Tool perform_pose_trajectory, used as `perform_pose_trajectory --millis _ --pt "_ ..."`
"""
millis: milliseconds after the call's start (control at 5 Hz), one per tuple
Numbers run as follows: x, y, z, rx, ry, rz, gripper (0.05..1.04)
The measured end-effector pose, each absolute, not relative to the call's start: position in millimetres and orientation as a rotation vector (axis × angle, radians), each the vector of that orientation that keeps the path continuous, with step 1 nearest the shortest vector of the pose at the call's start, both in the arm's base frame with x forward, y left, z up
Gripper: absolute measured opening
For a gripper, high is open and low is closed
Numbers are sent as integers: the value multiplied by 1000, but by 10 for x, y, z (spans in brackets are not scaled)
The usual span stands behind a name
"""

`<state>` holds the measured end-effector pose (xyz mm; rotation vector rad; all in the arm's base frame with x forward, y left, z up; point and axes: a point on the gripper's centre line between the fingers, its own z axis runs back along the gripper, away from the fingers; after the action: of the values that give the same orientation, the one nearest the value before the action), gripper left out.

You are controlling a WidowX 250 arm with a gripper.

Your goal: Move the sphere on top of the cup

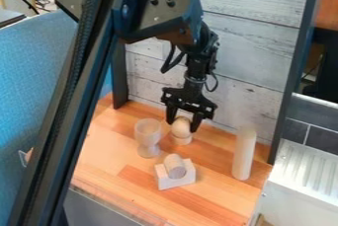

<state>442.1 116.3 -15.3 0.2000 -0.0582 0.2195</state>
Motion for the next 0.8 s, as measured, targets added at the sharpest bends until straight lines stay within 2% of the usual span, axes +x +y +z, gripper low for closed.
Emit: perform_pose_trajectory --millis 200,800 --pt "4380 1125 -145 173 -62 211 724" --pt "4198 1162 510 107 -188 262 724"
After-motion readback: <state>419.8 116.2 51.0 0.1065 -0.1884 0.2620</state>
